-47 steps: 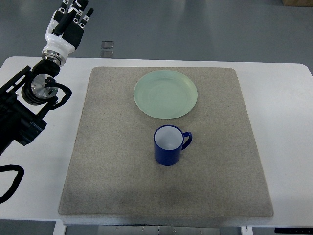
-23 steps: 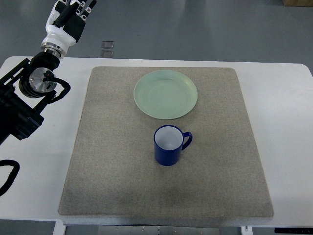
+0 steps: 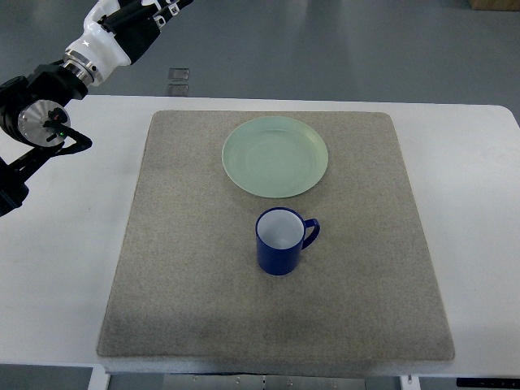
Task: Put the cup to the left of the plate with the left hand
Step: 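Swing the left hand over the mat toward the blue mug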
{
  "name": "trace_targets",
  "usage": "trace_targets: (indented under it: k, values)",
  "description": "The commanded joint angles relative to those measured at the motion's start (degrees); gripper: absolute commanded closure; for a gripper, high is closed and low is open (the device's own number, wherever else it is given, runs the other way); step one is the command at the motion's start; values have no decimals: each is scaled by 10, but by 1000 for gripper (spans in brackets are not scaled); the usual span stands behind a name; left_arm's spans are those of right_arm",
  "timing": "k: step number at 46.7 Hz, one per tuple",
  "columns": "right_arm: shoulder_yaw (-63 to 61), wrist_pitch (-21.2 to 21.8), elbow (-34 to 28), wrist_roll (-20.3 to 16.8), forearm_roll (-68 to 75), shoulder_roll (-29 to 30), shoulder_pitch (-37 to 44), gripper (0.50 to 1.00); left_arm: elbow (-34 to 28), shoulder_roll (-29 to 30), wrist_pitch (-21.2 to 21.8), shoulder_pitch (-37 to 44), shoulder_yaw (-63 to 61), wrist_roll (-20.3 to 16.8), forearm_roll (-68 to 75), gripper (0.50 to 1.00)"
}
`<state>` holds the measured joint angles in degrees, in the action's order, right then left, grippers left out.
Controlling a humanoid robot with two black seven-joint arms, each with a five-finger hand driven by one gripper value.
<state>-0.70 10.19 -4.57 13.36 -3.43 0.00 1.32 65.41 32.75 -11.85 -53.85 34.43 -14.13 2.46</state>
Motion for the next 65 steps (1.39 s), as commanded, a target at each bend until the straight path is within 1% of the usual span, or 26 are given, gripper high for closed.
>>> trace_targets:
  k: [1, 4, 13, 16, 22, 31, 40, 50, 65]
  values:
    - [0, 0, 0, 0, 0, 0, 0, 568, 29, 20, -19, -1, -37, 0, 0, 506]
    - [0, 0, 0, 0, 0, 0, 0, 568, 40, 29, -36, -4, -65, 0, 1, 504]
    - [0, 0, 0, 0, 0, 0, 0, 568, 40, 38, -81, -19, -143, 0, 17, 504]
    - [0, 0, 0, 0, 0, 0, 0, 568, 43, 41, -95, -16, -152, 0, 35, 504]
    - [0, 0, 0, 0, 0, 0, 0, 568, 57, 42, -110, -8, -171, -1, 95, 504]
    - [0, 0, 0, 0, 0, 0, 0, 568, 61, 41, -160, 17, -175, -1, 187, 504]
    - [0, 0, 0, 0, 0, 0, 0, 568, 60, 42, -193, 41, -175, -2, 208, 504]
    - [0, 0, 0, 0, 0, 0, 0, 568, 60, 45, -201, 51, -174, -3, 211, 504]
    - [0, 0, 0, 0, 0, 0, 0, 568, 60, 44, -224, 63, -176, -3, 224, 504]
